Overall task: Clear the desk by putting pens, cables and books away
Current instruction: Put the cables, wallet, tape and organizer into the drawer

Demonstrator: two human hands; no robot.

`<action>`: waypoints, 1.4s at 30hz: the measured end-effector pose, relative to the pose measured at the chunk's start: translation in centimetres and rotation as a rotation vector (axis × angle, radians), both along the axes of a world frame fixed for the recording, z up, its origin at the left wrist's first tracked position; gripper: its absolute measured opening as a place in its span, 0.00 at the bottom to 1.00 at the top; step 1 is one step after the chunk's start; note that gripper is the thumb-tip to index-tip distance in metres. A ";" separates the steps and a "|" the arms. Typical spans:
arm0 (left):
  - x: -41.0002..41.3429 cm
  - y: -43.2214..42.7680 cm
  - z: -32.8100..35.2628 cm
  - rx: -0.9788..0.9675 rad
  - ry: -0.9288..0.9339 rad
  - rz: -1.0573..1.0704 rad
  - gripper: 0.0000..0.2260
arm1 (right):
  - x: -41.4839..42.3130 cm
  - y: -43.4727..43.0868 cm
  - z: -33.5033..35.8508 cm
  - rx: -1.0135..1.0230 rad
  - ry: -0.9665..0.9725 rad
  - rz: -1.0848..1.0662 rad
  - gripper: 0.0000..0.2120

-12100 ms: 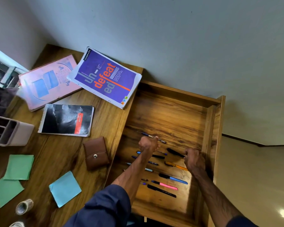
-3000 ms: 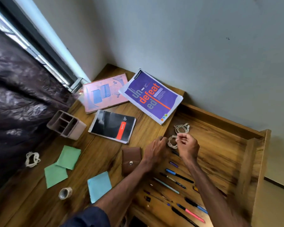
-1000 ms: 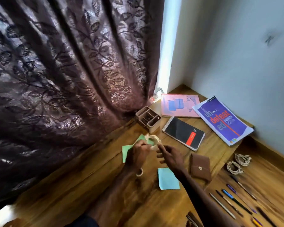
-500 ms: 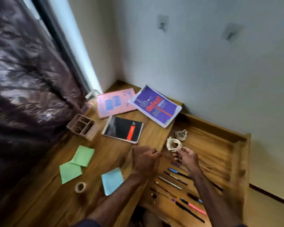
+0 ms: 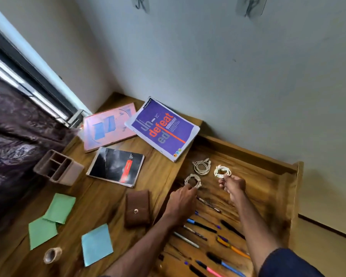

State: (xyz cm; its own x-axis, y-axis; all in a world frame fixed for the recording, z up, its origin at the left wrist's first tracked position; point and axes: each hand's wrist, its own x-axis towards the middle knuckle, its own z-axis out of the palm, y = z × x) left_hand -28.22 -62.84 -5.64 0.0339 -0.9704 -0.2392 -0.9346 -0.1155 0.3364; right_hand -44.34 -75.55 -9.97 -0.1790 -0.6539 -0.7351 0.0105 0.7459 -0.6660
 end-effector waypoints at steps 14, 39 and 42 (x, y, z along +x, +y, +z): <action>-0.5 0.2 -0.2 0.022 0.040 0.195 0.07 | 2.4 3.7 -0.9 -0.030 0.011 -0.050 0.18; 20.0 26.4 4.3 -0.375 0.129 0.890 0.11 | 24.3 22.9 7.6 -0.410 0.532 0.836 0.41; 21.9 27.7 4.4 -0.359 0.081 0.951 0.10 | 24.7 24.2 7.6 -0.461 0.452 0.779 0.39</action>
